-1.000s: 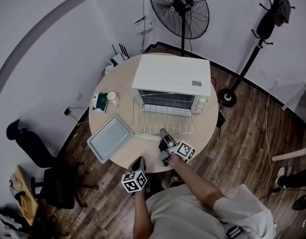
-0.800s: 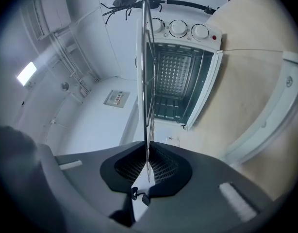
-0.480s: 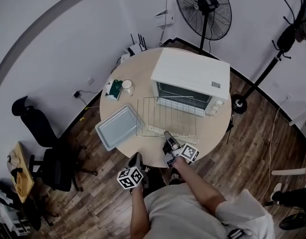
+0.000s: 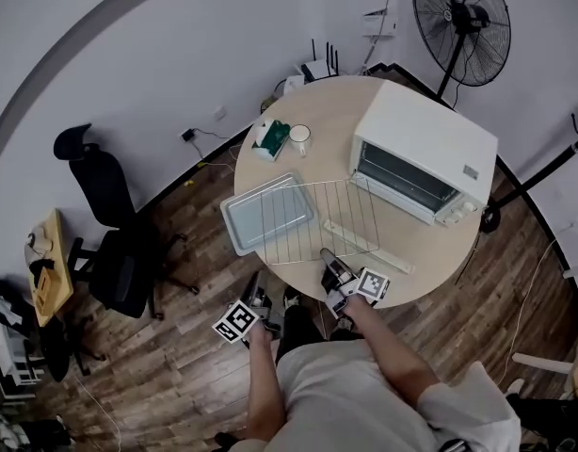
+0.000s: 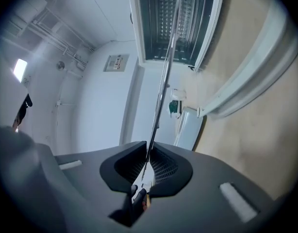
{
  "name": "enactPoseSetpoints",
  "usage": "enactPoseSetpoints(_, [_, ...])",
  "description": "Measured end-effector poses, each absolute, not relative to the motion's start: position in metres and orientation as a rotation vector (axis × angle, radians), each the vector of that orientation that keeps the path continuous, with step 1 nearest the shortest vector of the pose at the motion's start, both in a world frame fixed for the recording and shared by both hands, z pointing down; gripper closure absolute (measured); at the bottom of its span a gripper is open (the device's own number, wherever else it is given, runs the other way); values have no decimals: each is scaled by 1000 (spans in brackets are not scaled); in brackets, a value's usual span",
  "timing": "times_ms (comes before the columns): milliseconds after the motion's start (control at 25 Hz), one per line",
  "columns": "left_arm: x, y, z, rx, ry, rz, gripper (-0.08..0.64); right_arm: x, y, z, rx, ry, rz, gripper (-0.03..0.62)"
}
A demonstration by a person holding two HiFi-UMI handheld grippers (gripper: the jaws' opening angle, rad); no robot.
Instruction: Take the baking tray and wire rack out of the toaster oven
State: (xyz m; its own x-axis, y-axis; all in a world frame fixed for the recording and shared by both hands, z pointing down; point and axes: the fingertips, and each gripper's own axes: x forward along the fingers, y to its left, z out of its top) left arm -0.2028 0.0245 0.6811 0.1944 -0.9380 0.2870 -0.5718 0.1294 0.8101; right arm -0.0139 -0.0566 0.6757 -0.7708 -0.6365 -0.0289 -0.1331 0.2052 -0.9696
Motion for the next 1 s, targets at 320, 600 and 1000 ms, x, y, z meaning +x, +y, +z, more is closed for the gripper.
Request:
enactPoseSetpoints(320, [-235, 12, 683, 1532, -1402, -529, 391, -58, -49, 694, -722, 2130, -1688, 572])
enactPoseSetpoints(600, [-297, 15, 708, 1397, -1447, -532, 378, -125, -54, 666, -501, 2168, -1599, 574])
enactPoseSetpoints(1000, [-327, -13, 726, 1402, -1302, -572, 353, -172, -72, 685, -483, 2167, -1696, 572])
